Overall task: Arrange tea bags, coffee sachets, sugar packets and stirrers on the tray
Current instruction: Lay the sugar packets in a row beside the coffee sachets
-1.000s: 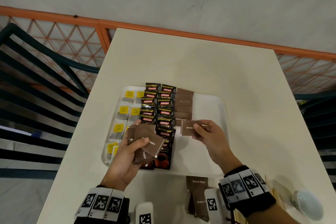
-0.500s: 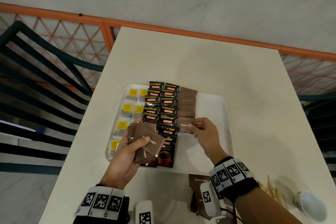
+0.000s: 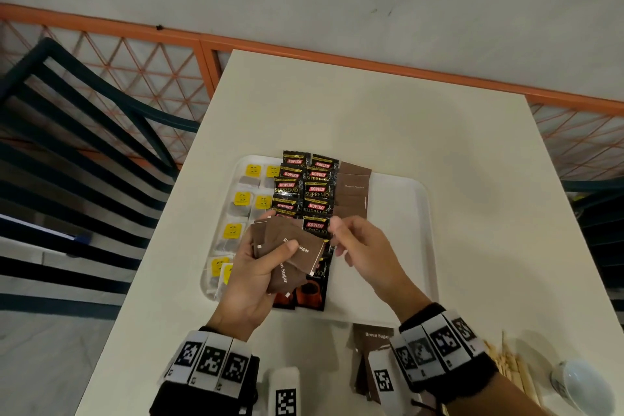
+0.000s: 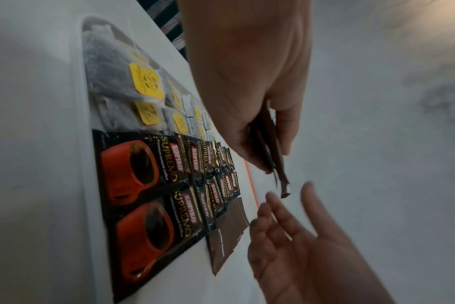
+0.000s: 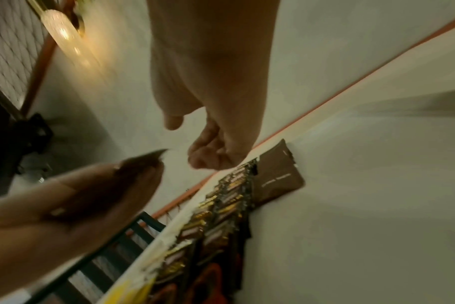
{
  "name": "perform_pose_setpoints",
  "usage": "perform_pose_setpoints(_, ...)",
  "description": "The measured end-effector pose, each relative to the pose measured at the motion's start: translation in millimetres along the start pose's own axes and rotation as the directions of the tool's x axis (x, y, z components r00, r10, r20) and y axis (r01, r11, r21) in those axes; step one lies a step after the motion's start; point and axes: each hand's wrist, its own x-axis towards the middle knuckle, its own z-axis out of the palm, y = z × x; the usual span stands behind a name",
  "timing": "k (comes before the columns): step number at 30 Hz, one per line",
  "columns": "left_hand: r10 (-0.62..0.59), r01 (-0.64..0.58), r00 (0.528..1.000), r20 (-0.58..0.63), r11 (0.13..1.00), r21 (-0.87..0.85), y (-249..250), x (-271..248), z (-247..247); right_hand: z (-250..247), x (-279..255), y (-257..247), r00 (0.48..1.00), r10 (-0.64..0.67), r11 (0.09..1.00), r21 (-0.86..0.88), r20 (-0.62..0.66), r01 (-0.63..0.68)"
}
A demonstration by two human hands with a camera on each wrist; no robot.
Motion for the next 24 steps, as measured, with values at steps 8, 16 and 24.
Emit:
perform_pose_setpoints(8, -0.017, 0.019, 0.998, 0.055, 0.999, -0.036, -1.8, 0.0, 2.5, 4.8, -11.9, -10.9, 0.982, 0.021, 0.992, 0.116, 0.186, -0.043)
perform_pose_setpoints(16, -0.060, 0.062, 0.998, 0.036, 0.997, -0.046, -0.4, -0.3, -3.3, -6.2, -8.5, -4.0, 0.992, 0.015, 0.987, 0.156, 0.125, -0.035)
perform_pose_setpoints(24, -0.125, 0.130, 0.991, 0.051, 0.985, -0.111, 4.0, -5.0, -9.0, -46.9, 3.5, 31.4, 0.974, 0.076, 0.996, 0.068, -0.212, -0.063)
